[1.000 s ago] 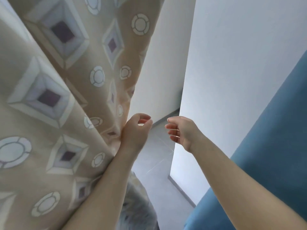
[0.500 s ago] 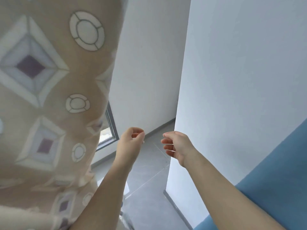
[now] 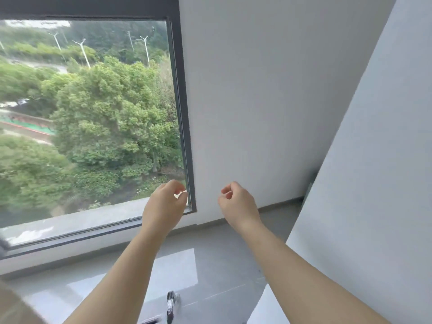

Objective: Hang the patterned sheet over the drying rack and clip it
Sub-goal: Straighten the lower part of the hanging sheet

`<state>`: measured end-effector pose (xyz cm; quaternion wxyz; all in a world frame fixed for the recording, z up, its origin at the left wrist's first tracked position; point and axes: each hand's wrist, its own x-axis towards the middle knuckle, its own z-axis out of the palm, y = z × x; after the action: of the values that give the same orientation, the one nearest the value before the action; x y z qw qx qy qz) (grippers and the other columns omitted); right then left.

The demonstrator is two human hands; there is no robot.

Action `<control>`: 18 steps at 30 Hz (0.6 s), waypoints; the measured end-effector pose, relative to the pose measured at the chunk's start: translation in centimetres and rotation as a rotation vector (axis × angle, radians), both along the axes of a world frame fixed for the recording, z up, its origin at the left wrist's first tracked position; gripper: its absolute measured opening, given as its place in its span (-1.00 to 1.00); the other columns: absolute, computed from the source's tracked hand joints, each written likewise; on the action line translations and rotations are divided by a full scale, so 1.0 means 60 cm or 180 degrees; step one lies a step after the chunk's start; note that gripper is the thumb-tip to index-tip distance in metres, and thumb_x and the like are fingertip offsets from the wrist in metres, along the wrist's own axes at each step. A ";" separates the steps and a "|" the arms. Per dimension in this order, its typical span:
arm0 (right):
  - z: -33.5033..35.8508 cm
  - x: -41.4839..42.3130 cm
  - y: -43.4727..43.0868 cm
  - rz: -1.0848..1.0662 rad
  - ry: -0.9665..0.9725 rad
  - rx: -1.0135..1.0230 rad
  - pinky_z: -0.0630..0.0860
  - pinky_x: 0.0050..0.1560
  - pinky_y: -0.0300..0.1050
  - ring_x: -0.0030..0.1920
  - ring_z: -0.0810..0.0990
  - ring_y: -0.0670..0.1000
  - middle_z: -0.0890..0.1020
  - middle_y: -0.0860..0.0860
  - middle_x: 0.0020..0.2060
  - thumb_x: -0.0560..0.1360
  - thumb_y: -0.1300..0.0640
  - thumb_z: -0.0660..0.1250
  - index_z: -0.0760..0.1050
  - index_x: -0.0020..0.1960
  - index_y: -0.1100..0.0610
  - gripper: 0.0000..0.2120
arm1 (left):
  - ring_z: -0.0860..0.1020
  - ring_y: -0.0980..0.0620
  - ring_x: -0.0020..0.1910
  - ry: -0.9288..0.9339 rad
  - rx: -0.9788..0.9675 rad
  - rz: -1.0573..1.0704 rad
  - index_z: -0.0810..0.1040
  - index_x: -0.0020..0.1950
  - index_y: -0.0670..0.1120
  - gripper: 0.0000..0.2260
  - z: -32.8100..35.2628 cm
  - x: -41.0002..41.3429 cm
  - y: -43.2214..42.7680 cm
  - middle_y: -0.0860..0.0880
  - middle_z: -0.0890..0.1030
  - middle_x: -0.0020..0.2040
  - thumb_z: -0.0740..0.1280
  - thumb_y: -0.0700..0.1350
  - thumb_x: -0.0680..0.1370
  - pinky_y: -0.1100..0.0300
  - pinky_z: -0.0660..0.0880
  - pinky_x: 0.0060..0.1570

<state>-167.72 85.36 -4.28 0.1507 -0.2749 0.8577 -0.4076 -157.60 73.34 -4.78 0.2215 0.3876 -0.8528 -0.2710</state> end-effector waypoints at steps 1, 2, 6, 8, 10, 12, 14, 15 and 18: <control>-0.006 -0.009 -0.020 0.0081 0.0094 0.0176 0.46 0.09 -0.03 0.10 0.49 0.11 0.52 0.04 0.07 0.52 0.15 0.16 0.43 0.12 0.11 -0.80 | 0.54 -0.05 -0.01 -0.0073 0.0006 0.0062 0.52 0.14 -0.05 -0.81 -0.009 -0.005 -0.019 -0.02 0.56 0.09 0.23 -0.08 0.57 0.09 0.49 -0.01; -0.010 -0.017 -0.037 0.0154 0.0158 0.0322 0.44 0.12 -0.04 0.13 0.47 0.11 0.51 0.04 0.10 0.52 0.16 0.16 0.42 0.15 0.11 -0.77 | 0.54 -0.04 -0.01 -0.0142 -0.0005 0.0096 0.52 0.15 -0.05 -0.81 -0.015 -0.010 -0.036 -0.03 0.56 0.09 0.23 -0.07 0.57 0.08 0.49 -0.01; -0.005 -0.056 -0.120 0.0493 0.0270 0.0540 0.39 0.11 -0.07 0.15 0.44 0.10 0.50 0.04 0.12 0.52 0.15 0.16 0.41 0.17 0.10 -0.76 | 0.54 -0.03 -0.01 -0.0239 -0.0054 0.0254 0.52 0.16 -0.05 -0.80 -0.015 -0.034 -0.109 -0.04 0.55 0.11 0.22 -0.07 0.57 0.11 0.50 -0.06; 0.007 -0.082 -0.195 0.0648 0.0357 0.0467 0.39 0.12 -0.07 0.15 0.44 0.09 0.51 0.04 0.13 0.52 0.15 0.16 0.41 0.18 0.10 -0.75 | 0.54 -0.02 -0.02 -0.0167 -0.0096 0.0435 0.51 0.17 -0.04 -0.80 -0.002 -0.054 -0.166 -0.03 0.55 0.11 0.21 -0.07 0.58 0.10 0.51 -0.07; 0.016 -0.090 -0.277 0.0846 0.0445 0.0409 0.40 0.15 -0.05 0.15 0.44 0.09 0.51 0.04 0.13 0.52 0.14 0.16 0.42 0.19 0.09 -0.74 | 0.54 -0.02 -0.04 -0.0110 -0.0148 0.0643 0.51 0.17 -0.05 -0.80 0.013 -0.061 -0.223 -0.03 0.55 0.11 0.21 -0.07 0.58 0.08 0.51 -0.06; 0.020 -0.078 -0.347 0.1147 0.0512 0.0382 0.40 0.18 -0.03 0.17 0.44 0.07 0.52 0.03 0.13 0.52 0.12 0.17 0.42 0.19 0.08 -0.75 | 0.54 -0.03 -0.03 -0.0081 -0.0173 0.0883 0.51 0.16 -0.06 -0.80 0.019 -0.044 -0.268 -0.04 0.55 0.11 0.22 -0.08 0.57 0.09 0.49 -0.05; 0.006 -0.060 -0.405 0.1479 0.0565 0.0326 0.38 0.20 0.00 0.17 0.44 0.06 0.52 0.03 0.12 0.52 0.11 0.18 0.42 0.18 0.07 -0.75 | 0.54 -0.04 0.00 -0.0121 -0.0222 0.1175 0.52 0.15 -0.06 -0.81 0.008 -0.014 -0.298 -0.04 0.55 0.10 0.23 -0.09 0.57 0.09 0.47 -0.03; -0.005 -0.045 -0.424 0.1658 0.0601 0.0273 0.38 0.21 0.00 0.17 0.44 0.06 0.53 0.03 0.11 0.52 0.11 0.19 0.43 0.18 0.08 -0.75 | 0.53 -0.04 0.01 -0.0136 -0.0225 0.1359 0.52 0.14 -0.07 -0.82 -0.003 0.008 -0.302 -0.04 0.55 0.10 0.24 -0.09 0.56 0.09 0.46 -0.02; -0.025 0.008 -0.492 0.2259 0.0817 0.0058 0.35 0.23 -0.02 0.20 0.43 0.06 0.53 0.03 0.15 0.52 0.10 0.21 0.45 0.20 0.09 -0.74 | 0.52 -0.04 0.02 0.0012 -0.0092 0.2045 0.52 0.12 -0.06 -0.83 -0.021 0.081 -0.326 -0.04 0.55 0.08 0.25 -0.09 0.56 0.11 0.44 -0.02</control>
<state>-167.27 55.82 -5.79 0.1763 -0.6024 0.7245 -0.2846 -152.75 53.78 -6.07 0.3028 0.6334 -0.6901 -0.1758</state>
